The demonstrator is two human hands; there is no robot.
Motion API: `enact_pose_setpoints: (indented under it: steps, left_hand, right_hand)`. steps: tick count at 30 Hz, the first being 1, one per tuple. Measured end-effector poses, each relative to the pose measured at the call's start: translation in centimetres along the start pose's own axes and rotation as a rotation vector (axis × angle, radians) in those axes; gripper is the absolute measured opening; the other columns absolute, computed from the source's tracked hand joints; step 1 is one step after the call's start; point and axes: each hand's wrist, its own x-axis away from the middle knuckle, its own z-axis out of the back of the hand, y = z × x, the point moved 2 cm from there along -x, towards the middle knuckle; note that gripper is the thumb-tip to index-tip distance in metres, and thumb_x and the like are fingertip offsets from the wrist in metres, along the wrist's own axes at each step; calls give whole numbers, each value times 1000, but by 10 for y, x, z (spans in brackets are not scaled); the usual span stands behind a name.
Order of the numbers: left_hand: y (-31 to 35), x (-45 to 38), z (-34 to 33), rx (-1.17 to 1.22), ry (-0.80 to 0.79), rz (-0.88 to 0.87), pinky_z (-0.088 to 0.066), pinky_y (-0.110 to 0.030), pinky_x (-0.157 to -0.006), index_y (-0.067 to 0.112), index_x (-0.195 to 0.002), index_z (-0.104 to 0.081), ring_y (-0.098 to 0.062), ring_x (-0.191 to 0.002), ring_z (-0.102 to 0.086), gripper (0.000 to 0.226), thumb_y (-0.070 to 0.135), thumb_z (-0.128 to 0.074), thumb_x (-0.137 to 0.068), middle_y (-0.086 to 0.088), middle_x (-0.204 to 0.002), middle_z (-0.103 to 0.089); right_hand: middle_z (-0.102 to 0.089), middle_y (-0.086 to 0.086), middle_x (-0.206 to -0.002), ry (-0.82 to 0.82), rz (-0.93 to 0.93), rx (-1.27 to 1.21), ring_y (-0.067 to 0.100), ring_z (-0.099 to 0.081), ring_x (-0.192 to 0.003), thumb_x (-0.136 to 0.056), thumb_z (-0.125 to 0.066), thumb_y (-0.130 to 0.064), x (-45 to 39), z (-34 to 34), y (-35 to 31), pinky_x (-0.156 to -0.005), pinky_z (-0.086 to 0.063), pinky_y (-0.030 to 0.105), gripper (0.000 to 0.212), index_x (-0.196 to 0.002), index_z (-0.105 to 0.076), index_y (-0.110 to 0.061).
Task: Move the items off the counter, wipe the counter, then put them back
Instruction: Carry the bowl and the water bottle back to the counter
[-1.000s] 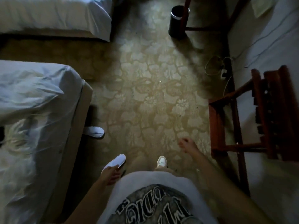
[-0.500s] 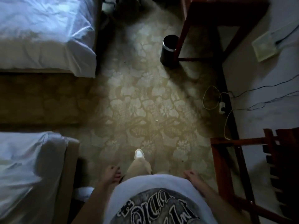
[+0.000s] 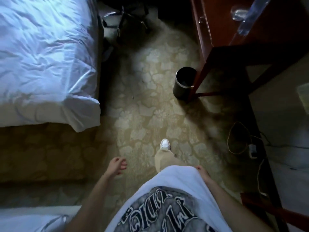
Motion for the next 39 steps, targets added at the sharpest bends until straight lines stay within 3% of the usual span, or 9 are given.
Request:
enact_pose_setpoints:
  steps: [3, 5, 7, 12, 15, 19, 25, 30, 39]
  left_hand:
    - [-33, 1, 5, -12, -44, 216, -31, -14, -37, 6, -77, -53, -11, -36, -42, 26, 20, -51, -99, -1, -51, -48]
    - [-19, -17, 16, -43, -43, 296, -46, -19, -43, 2, -84, -60, -15, -43, -54, 25, 23, -54, -97, -4, -56, -57]
    - [29, -39, 22, -11, -37, 283, -56, -25, -55, 4, -95, -66, -22, -63, -63, 25, 27, -57, -95, -9, -74, -66]
    - [211, -130, 24, -30, -24, 149, -31, -19, -40, 8, -76, -53, -13, -41, -41, 27, 17, -49, -101, -3, -54, -46]
    - [339, -203, 8, -87, -52, 39, -41, -23, -53, 8, -89, -60, -20, -60, -55, 22, 26, -52, -99, -10, -73, -61]
    - [518, -261, -31, -274, -227, -140, -34, -14, -39, 13, -84, -53, -7, -44, -51, 20, 25, -53, -100, -5, -71, -57]
    - [738, -264, -144, -596, -493, -456, -42, -23, -60, 15, -102, -58, -16, -78, -63, 19, 33, -60, -95, -5, -93, -67]
    - [816, -227, -275, -691, -740, -692, -52, -29, -66, 13, -114, -57, -17, -85, -68, 35, 40, -62, -92, -5, -100, -67]
    - [850, -208, -467, -625, -830, -576, -58, -36, -55, 16, -135, -36, -25, -65, -67, 48, 39, -54, -97, -17, -99, -61]
  right_hand:
    - [-62, 23, -99, -7, 132, -15, 23, -58, -75, -96, -52, -21, -16, 7, -75, -66, -39, 30, 14, -89, -56, -10]
    - [-63, 11, -92, 39, 188, -11, 15, -56, -68, -97, -51, -24, -36, 24, -160, -57, -39, 25, 12, -88, -53, -15]
    - [-64, 7, -90, 43, 302, -51, 14, -59, -74, -97, -51, -24, -42, 41, -248, -56, -39, 24, 13, -98, -57, -12]
    - [-68, 4, -94, 95, 357, -173, 14, -63, -81, -95, -54, -28, -94, 62, -380, -59, -42, 25, 15, -100, -61, -15]
    - [-65, 5, -94, 171, 283, -305, 11, -60, -75, -96, -54, -25, -129, 68, -414, -56, -41, 24, 10, -98, -58, -16]
    - [-63, 13, -107, 322, 165, -538, 13, -60, -78, -94, -57, -22, -142, 85, -445, -58, -42, 23, 5, -95, -55, -18]
    - [-53, 14, -123, 686, 209, -939, 19, -56, -99, -74, -80, -32, -123, 166, -510, -77, -43, 23, 65, -123, -43, -10]
    - [-37, 5, -133, 947, 275, -1053, 15, -45, -120, -72, -83, -21, -127, 249, -534, -86, -41, 17, 82, -134, -30, -11]
    - [-34, 4, -139, 1118, 296, -1175, 15, -39, -129, -59, -91, -19, -172, 375, -548, -104, -31, 26, 98, -134, -28, -14]
